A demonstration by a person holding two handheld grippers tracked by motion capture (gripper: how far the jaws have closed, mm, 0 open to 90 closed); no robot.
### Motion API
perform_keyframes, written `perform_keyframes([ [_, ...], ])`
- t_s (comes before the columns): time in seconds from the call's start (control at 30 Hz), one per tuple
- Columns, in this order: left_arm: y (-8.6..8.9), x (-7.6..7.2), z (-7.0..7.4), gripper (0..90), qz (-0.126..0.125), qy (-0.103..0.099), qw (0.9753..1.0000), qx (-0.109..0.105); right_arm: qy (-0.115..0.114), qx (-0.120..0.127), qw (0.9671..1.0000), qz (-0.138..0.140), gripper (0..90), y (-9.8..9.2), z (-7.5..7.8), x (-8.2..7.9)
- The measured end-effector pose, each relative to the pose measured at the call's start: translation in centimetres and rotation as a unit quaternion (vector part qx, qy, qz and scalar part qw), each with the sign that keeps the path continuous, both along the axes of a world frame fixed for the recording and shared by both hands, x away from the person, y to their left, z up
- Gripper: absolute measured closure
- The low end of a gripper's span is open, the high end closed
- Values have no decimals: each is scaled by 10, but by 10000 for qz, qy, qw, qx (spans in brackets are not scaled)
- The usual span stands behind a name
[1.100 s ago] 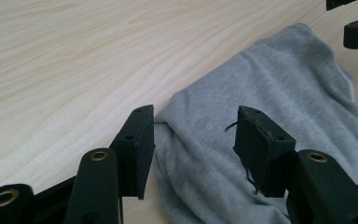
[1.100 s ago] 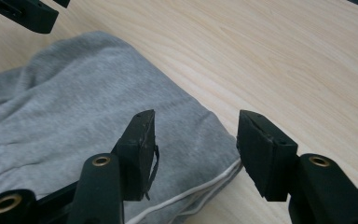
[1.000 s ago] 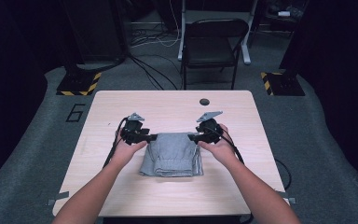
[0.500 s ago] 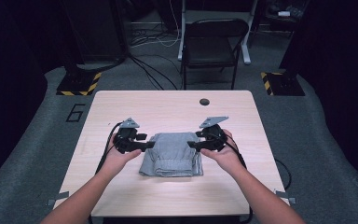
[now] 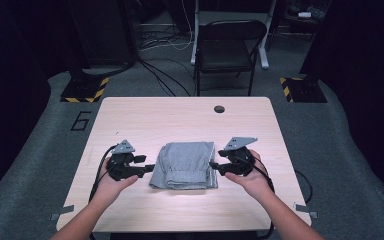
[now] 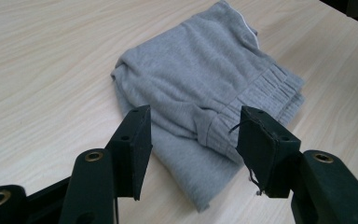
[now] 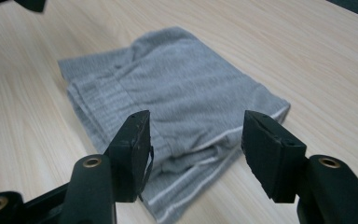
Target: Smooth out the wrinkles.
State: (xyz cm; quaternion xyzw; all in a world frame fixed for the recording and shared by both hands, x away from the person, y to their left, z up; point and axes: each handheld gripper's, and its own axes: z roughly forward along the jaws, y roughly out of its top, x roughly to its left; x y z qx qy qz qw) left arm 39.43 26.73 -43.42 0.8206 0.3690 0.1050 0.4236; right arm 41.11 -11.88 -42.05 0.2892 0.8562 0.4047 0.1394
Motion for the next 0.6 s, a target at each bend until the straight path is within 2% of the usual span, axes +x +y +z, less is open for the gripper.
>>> perform_keyframes([
  [0.1,8,-6,-3,445,91,-9,9999,-102,-39,-74,10000,-31,421,-6,-2,-7],
  [0.2,19,-10,-7,444,227,9,9996,-167,-1,-13,9999,-122,419,-14,-7,-13],
  [0.33,32,-13,-15,443,385,-4,9992,-82,25,84,9997,-249,420,-26,-17,-16],
  [0.37,33,-14,-16,443,459,43,9988,-168,41,78,9995,-298,420,-30,-20,-17],
  [0.5,44,-15,-26,443,588,23,9983,-23,86,64,9988,-474,421,-42,-29,-17],
  [0.6,50,-17,-32,442,717,80,9973,-113,92,135,9978,-650,421,-51,-32,-19],
])
